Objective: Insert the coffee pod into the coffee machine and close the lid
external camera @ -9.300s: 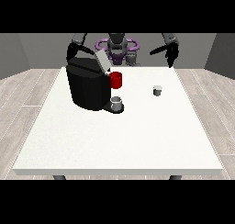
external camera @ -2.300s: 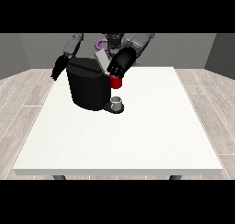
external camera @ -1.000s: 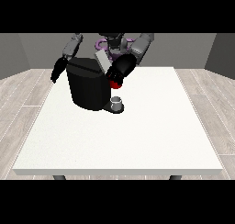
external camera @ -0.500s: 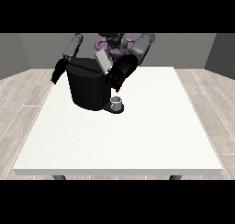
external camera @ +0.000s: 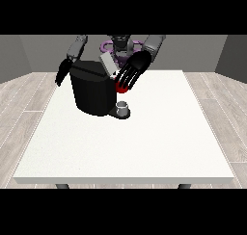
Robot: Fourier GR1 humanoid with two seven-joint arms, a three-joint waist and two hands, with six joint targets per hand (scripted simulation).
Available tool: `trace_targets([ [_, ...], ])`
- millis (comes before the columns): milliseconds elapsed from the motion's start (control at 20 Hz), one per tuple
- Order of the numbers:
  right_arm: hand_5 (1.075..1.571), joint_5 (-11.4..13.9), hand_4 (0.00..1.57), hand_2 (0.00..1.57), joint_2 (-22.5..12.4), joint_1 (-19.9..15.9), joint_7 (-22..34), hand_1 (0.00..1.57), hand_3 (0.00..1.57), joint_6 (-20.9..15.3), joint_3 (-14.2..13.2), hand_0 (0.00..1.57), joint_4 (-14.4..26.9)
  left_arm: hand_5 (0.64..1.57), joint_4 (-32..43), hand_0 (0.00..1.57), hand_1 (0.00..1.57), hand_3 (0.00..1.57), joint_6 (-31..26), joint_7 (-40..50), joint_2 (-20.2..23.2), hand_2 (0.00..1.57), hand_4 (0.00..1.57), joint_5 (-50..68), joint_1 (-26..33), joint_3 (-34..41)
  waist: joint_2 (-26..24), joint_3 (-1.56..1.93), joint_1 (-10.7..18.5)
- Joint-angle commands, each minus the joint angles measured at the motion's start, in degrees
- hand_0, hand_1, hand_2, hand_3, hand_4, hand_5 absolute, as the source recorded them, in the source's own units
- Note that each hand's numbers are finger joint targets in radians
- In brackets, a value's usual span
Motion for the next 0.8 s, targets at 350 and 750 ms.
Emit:
trace_targets([
  [350, 1.571, -1.4, 0.0, 0.0, 2.6, 13.9, -5.9, 0.0, 0.0, -0.2, -0.5, 0.0, 4.4, 1.571, -1.9, 0.0, 0.0, 0.0, -2.1, 0.8, -8.3, 0.28, 0.0, 5.0, 12.3, 1.7, -15.4, -0.02, 7.7],
  [750, 1.571, -2.7, 0.0, 0.0, 2.7, 17.5, -4.1, 0.0, 0.0, -0.9, -2.3, 0.0, 4.2, 1.571, -0.3, 0.0, 0.0, 0.0, -3.0, -4.6, -23.9, 0.0, 0.0, 28.0, 25.5, 19.0, -26.6, -0.2, 16.7],
])
